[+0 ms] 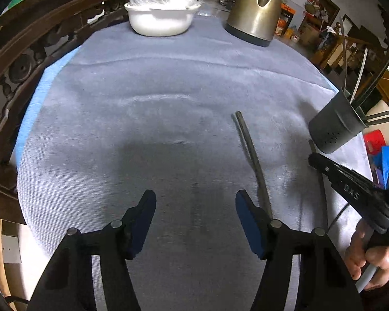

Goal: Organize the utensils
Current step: 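Lift the held chopstick with the right gripper toward the grey cup, then close the left gripper on the last dark chopstick while the right gripper holds its chopstick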

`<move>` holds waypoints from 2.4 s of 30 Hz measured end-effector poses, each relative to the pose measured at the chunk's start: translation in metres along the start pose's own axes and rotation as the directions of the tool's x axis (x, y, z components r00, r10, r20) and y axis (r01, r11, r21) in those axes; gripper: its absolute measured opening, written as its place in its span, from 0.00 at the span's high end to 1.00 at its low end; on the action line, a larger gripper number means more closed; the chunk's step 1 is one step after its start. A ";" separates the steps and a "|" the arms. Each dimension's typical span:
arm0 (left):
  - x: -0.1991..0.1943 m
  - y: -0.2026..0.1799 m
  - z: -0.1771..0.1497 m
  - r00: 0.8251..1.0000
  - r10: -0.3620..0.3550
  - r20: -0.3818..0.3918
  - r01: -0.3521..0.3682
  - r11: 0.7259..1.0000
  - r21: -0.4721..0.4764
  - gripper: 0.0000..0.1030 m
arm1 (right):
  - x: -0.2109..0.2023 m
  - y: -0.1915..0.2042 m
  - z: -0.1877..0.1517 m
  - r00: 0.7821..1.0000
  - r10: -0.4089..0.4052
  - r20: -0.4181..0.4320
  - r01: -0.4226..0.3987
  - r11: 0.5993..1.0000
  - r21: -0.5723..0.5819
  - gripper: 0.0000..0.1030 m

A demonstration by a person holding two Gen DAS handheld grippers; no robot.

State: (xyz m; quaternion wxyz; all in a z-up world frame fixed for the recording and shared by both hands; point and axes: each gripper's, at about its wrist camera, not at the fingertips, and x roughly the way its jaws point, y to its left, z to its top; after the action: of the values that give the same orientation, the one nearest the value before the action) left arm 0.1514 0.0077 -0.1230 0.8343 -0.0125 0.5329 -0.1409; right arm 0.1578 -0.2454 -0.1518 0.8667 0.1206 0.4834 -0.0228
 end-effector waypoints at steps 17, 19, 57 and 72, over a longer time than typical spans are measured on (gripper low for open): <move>0.002 -0.019 -0.004 0.998 0.010 -0.055 -0.009 1.000 0.010 0.43 | -0.021 -0.056 -0.027 1.000 0.025 0.009 -0.026 0.990 0.140 0.94; 0.003 -0.020 -0.004 0.998 0.013 -0.062 -0.012 1.000 0.012 0.43 | -0.021 -0.060 -0.029 0.999 0.033 0.009 -0.034 0.987 0.156 0.94; 0.065 -0.054 0.083 0.988 0.052 -0.142 -0.044 0.997 0.055 0.43 | -0.034 -0.122 -0.051 0.962 0.207 0.179 -0.257 0.910 0.325 0.94; 0.088 -0.067 0.098 0.987 0.093 -0.130 -0.081 0.992 0.093 0.68 | -0.036 -0.117 -0.047 0.955 0.234 0.184 -0.281 0.911 0.301 0.94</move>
State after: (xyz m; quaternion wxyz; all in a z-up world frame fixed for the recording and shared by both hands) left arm 0.2591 -0.0912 -0.1474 0.8018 0.0569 0.5810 -0.1279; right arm 0.0812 -0.3505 -0.1671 0.8630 0.3222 0.3892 0.0043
